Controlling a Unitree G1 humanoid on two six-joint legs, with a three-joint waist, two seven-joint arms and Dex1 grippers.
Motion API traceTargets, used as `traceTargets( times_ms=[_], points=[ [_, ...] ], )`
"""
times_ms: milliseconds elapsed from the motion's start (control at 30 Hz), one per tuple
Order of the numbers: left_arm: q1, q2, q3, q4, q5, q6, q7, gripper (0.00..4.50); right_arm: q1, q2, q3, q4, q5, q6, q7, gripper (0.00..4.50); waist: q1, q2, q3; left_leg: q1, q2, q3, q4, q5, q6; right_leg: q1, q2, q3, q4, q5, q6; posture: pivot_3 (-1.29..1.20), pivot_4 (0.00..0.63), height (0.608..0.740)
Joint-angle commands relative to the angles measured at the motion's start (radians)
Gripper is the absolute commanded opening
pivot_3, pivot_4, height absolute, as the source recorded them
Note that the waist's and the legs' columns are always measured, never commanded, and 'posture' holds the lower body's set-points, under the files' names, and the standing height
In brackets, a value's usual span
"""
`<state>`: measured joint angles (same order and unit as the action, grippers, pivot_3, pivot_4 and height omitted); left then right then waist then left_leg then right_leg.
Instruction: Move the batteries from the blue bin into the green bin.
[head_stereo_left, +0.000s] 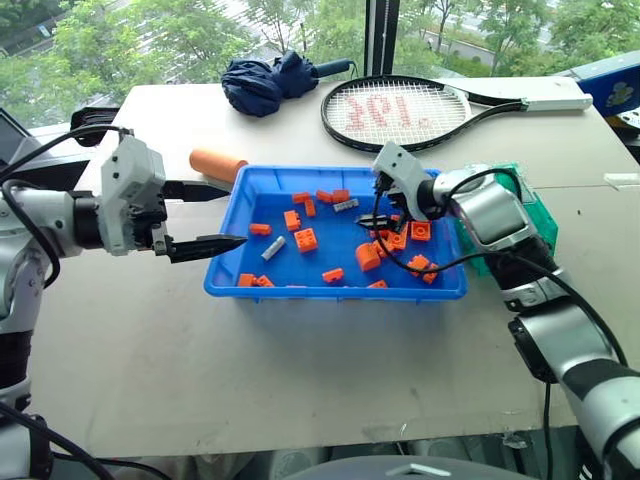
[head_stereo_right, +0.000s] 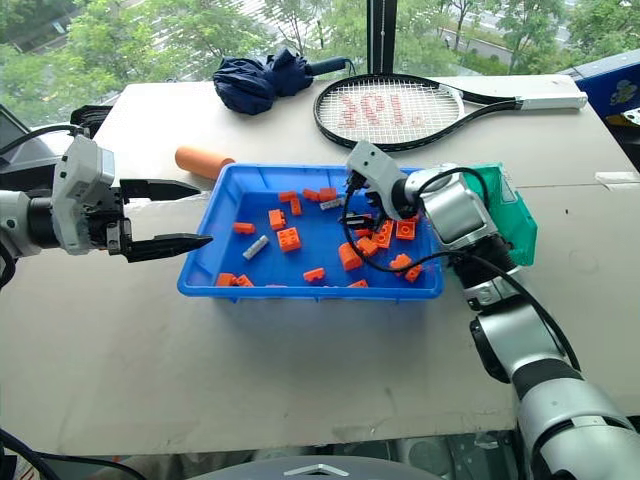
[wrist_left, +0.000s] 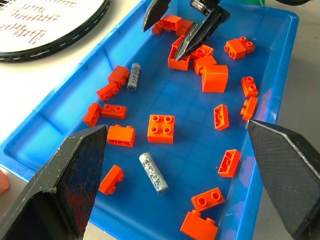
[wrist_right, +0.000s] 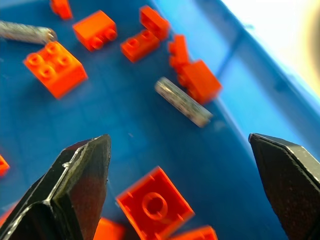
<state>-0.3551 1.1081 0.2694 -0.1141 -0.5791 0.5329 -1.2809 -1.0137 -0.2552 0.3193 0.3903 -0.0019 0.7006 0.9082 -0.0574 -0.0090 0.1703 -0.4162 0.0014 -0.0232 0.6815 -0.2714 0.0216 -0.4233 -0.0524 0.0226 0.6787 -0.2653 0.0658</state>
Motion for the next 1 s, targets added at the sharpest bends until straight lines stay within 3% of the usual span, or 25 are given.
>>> traceTargets(
  times_ms=[33, 267, 567, 667, 700, 733, 933, 1000],
  points=[
    [0.007, 0.023, 0.051, -0.013, -0.001, -0.007, 0.007, 4.5, -0.052, 0.043, -0.002, 0.113, -0.004, -0.069, -0.023, 4.47, 0.002, 0.0, 0.0, 0.0, 0.0, 0.0, 0.0, 0.0, 0.0, 0.0, 0.0, 0.0, 0.0, 0.0, 0.0, 0.0, 0.15, 0.74],
    [0.047, 0.032, 0.081, -0.02, 0.01, -0.009, 0.019, 4.5, -0.155, 0.14, -0.006, 0.42, -0.047, -0.232, -0.102, 4.47, -0.006, 0.0, 0.0, 0.0, 0.0, 0.0, 0.0, 0.0, -0.001, 0.0, 0.0, 0.0, 0.0, 0.0, 0.0, 0.0, 0.15, 0.74],
    [0.078, 0.036, 0.113, -0.037, 0.004, -0.001, 0.028, 4.5, -0.207, 0.186, 0.0, 0.559, -0.077, -0.342, -0.067, 4.47, -0.01, 0.0, 0.0, 0.0, 0.0, -0.001, -0.001, 0.0, -0.001, 0.0, 0.0, 0.0, 0.0, 0.0, 0.0, 0.0, 0.15, 0.74],
    [0.08, 0.038, 0.115, -0.034, 0.006, -0.004, 0.027, 4.5, -0.214, 0.195, -0.001, 0.578, -0.081, -0.349, -0.05, 3.77, -0.01, 0.0, 0.0, 0.001, 0.0, -0.001, -0.001, 0.0, -0.001, 0.0, 0.0, 0.0, 0.0, 0.0, 0.0, 0.0, 0.15, 0.74],
    [0.08, 0.039, 0.116, -0.033, 0.007, -0.004, 0.027, 4.5, -0.215, 0.196, -0.002, 0.58, -0.082, -0.349, -0.047, 3.18, -0.01, 0.0, 0.0, 0.001, 0.0, 0.0, -0.001, 0.0, -0.001, 0.0, 0.0, 0.0, 0.0, 0.0, 0.0, 0.0, 0.15, 0.74],
    [0.081, 0.04, 0.116, -0.031, 0.009, -0.005, 0.028, 4.5, -0.216, 0.197, -0.002, 0.58, -0.083, -0.349, -0.042, 2.96, -0.01, 0.0, 0.0, 0.001, 0.0, -0.001, -0.001, 0.0, -0.001, 0.0, 0.0, 0.0, 0.0, 0.0, 0.0, 0.0, 0.15, 0.74],
    [0.082, 0.045, 0.115, -0.02, 0.015, -0.012, 0.024, 4.5, -0.212, 0.192, 0.003, 0.559, -0.091, -0.335, -0.008, 0.15, -0.01, 0.0, 0.0, 0.001, 0.0, -0.001, -0.001, 0.0, -0.001, 0.0, 0.0, 0.0, 0.0, 0.0, 0.0, 0.0, 0.15, 0.74],
    [0.079, 0.045, 0.113, -0.019, 0.016, -0.012, 0.022, 4.5, -0.208, 0.191, 0.01, 0.558, -0.099, -0.342, 0.002, 0.01, -0.01, 0.0, 0.0, 0.001, 0.0, -0.001, -0.001, 0.0, -0.001, 0.0, 0.0, 0.0, 0.0, 0.0, 0.0, 0.0, 0.15, 0.74]
  ],
)
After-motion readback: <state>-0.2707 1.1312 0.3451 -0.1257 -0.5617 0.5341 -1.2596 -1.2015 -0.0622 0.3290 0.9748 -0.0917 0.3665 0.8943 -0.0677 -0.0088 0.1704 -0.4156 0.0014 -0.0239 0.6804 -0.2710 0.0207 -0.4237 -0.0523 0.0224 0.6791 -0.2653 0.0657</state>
